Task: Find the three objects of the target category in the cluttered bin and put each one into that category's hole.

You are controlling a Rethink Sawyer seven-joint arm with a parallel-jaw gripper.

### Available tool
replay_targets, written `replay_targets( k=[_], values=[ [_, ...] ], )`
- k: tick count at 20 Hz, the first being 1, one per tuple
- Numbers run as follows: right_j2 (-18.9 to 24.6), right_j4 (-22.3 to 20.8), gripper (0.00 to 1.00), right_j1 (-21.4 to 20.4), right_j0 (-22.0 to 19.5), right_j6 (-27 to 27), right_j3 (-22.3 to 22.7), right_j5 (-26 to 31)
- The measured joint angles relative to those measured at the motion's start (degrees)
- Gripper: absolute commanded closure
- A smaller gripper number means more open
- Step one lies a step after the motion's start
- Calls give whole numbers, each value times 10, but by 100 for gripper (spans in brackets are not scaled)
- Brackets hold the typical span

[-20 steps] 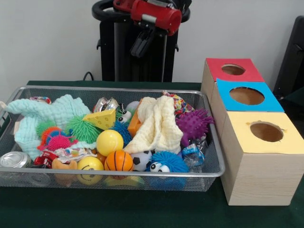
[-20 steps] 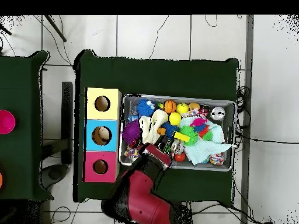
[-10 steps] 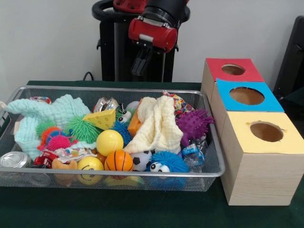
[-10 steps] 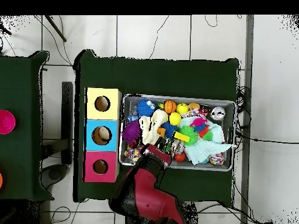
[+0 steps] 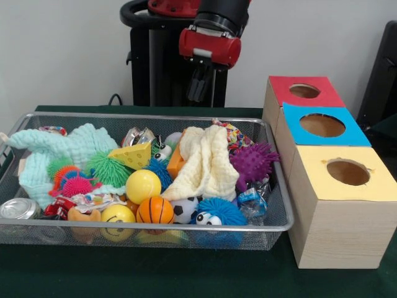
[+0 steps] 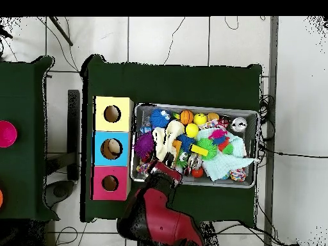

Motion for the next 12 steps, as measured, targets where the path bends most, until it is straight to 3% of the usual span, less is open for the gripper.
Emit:
replay_targets(
  k=[7,11,12],
  values=[
    [80,-69,100,-61,-66,0,14,64],
    [101,-82,100,-47,-92,0,14,63],
    [107,-82,0,-30,-102,0,14,62]
  ],
)
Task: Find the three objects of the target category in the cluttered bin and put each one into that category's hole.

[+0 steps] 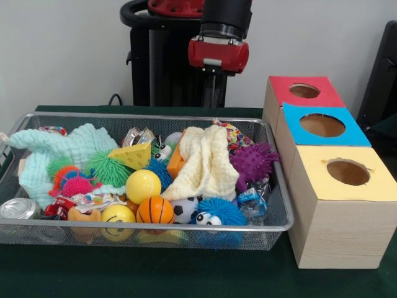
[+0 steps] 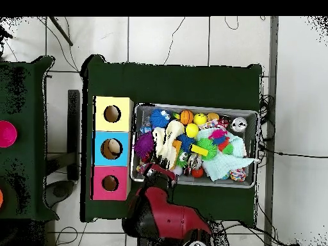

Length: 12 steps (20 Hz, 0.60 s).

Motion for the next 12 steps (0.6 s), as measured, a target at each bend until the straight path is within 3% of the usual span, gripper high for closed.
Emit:
replay_targets(
  k=[12],
  values=[
    [21,-1,0,47,-7,0,0,-14]
  ],
)
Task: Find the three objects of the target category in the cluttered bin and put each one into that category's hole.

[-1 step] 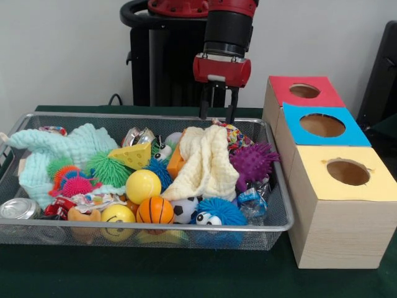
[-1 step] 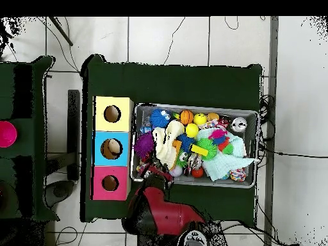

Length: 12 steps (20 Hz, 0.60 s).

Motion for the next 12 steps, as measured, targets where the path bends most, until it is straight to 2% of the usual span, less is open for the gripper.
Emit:
replay_targets(
  k=[8,12],
  values=[
    [0,1,0,28,5,0,0,-33],
    [0,15,0,51,21,0,0,-57]
  ],
)
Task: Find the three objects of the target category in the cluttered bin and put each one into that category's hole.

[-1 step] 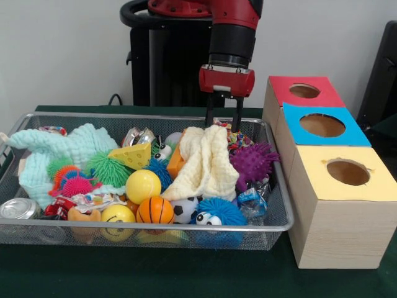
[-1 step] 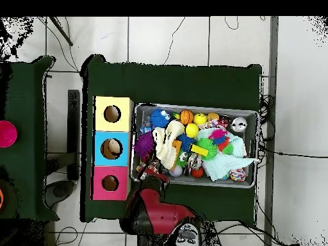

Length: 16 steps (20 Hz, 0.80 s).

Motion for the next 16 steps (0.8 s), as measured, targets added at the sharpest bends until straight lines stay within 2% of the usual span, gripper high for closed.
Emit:
replay_targets(
  k=[9,16],
  values=[
    [0,35,0,53,29,0,0,-45],
    [0,53,0,72,37,0,-1,-60]
  ],
)
